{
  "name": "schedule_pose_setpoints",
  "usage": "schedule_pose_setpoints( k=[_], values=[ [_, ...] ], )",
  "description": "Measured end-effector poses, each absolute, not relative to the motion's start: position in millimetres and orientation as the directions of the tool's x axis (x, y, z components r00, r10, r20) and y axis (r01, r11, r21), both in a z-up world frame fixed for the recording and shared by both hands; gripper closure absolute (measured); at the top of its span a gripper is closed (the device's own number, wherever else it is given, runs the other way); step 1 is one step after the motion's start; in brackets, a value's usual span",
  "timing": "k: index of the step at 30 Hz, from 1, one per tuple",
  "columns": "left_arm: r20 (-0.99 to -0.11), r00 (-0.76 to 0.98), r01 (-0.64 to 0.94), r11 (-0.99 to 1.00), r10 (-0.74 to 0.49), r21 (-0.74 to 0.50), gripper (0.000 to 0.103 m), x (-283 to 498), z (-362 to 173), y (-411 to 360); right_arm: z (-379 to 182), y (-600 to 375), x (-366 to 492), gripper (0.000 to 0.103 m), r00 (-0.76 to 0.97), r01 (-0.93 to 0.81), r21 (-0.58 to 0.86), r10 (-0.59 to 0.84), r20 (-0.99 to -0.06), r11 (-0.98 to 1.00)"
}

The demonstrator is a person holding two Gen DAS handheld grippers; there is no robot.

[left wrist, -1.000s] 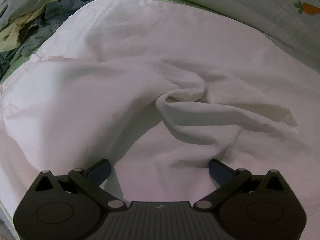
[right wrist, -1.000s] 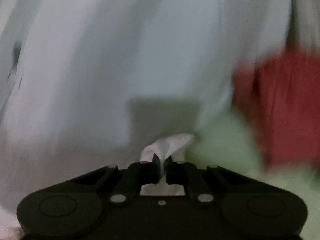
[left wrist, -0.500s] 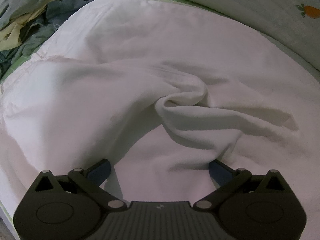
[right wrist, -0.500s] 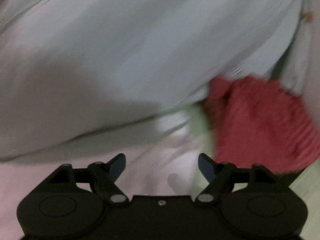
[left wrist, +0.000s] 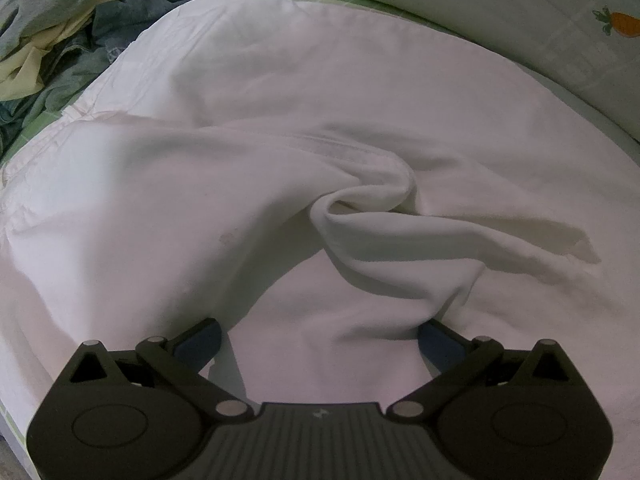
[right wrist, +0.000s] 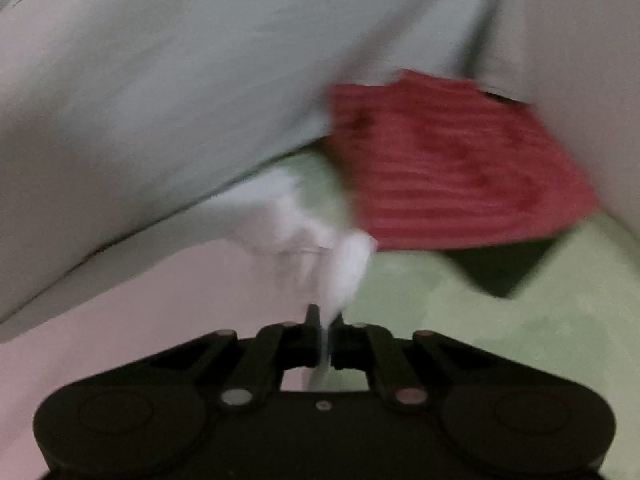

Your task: Fold clothes

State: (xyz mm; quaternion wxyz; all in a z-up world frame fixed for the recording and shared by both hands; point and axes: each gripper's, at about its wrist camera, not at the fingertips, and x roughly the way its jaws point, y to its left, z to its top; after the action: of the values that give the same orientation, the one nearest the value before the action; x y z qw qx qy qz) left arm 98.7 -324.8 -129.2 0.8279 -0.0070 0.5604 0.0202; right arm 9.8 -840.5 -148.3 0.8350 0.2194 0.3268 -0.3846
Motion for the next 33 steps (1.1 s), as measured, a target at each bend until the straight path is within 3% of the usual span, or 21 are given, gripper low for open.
schedule_pose_setpoints(
  k=[5,9,11,13,16,19,24,33],
  values=[
    [-0.93,0.365,-0.045,0.999,0.026,0.01,0.0,101,-131,-324,-170,-853,-27,0.095,0.435,0.816,0.108,-0.481,-0.761,0.568],
    [-0.934,0.357,-0.04,0.999,0.023,0.01,0.0,102,-128,-324,-169,-853,-42,0.061,0.386,0.845,0.055,-0.535,-0.751,0.532],
    [-0.936,0.352,-0.025,1.0,0.015,0.006,0.0,102,-128,-323,-164,-856,-49,0.056,0.393,0.847,0.063,-0.544,-0.741,0.527],
    [-0.938,0.347,-0.006,1.0,-0.007,-0.01,0.0,102,-126,-321,-155,-852,-58,0.027,0.431,0.829,0.081,-0.54,-0.722,0.553],
    [-0.932,0.358,-0.015,0.997,-0.063,-0.073,0.0,95,-119,-313,-141,-830,-73,0.005,0.51,0.766,0.07,-0.537,-0.672,0.639],
    [-0.906,0.412,0.025,0.995,-0.096,-0.095,0.0,81,-103,-307,-131,-802,-97,0.0,0.575,0.691,0.061,-0.497,-0.65,0.72],
    [-0.874,0.477,0.065,0.995,-0.093,-0.07,0.0,52,-85,-296,-125,-758,-140,0.0,0.631,0.609,0.091,-0.412,-0.657,0.788],
    [-0.868,0.487,0.068,0.995,-0.096,-0.072,0.0,-5,-82,-273,-141,-711,-206,0.0,0.579,0.621,0.055,-0.409,-0.705,0.782]
  ],
)
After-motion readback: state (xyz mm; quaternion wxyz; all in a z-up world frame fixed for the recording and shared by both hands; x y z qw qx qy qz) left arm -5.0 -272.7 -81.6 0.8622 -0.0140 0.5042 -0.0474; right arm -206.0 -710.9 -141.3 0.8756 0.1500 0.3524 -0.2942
